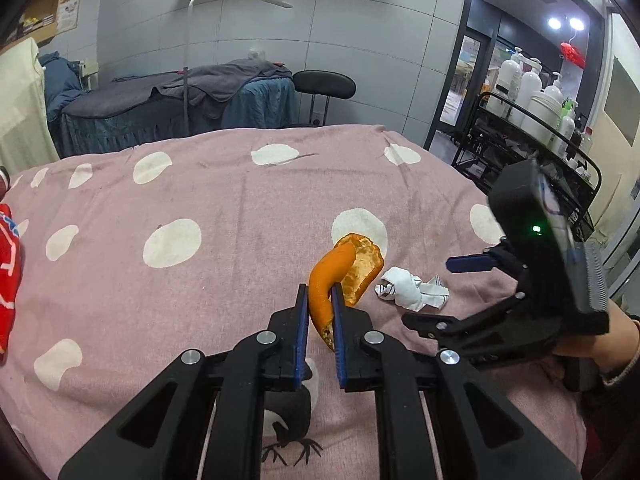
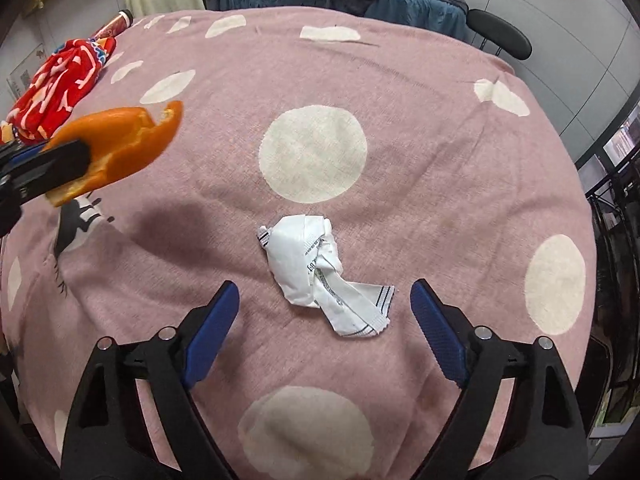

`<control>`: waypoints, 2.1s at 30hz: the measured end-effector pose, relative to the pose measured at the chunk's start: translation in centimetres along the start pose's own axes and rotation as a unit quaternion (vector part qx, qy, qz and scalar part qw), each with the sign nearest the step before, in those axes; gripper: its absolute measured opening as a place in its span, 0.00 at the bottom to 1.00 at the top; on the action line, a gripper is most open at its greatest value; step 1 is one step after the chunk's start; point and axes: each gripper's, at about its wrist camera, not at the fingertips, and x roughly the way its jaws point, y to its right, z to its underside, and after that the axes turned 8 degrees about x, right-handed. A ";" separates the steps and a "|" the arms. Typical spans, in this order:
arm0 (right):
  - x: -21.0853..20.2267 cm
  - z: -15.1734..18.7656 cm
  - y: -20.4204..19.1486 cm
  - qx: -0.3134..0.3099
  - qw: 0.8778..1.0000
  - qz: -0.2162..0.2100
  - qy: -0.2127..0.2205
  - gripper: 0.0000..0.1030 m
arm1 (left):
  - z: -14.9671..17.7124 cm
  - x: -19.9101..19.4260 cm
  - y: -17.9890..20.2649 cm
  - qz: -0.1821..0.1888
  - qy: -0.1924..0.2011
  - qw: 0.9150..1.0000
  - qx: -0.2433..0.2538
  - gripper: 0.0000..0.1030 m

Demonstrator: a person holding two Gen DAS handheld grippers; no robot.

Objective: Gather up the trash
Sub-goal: 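Grasp the small white wrapper with the right tool while the left tool holds the peel, then carry the white wrapper over the bin and open the right tool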

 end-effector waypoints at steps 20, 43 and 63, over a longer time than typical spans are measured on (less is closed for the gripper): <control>0.2 0.5 0.4 0.018 0.999 -0.036 0.001 0.10 | 1.9 -0.5 0.6 0.022 -0.008 1.000 -0.013 0.11; -10.2 6.8 4.5 0.090 0.988 -0.023 0.122 0.10 | 1.2 -1.4 6.7 0.070 0.011 0.997 0.029 0.11; -15.3 17.4 16.9 0.247 0.951 0.077 0.167 0.10 | -0.1 -0.4 18.2 0.163 0.018 0.980 0.115 0.11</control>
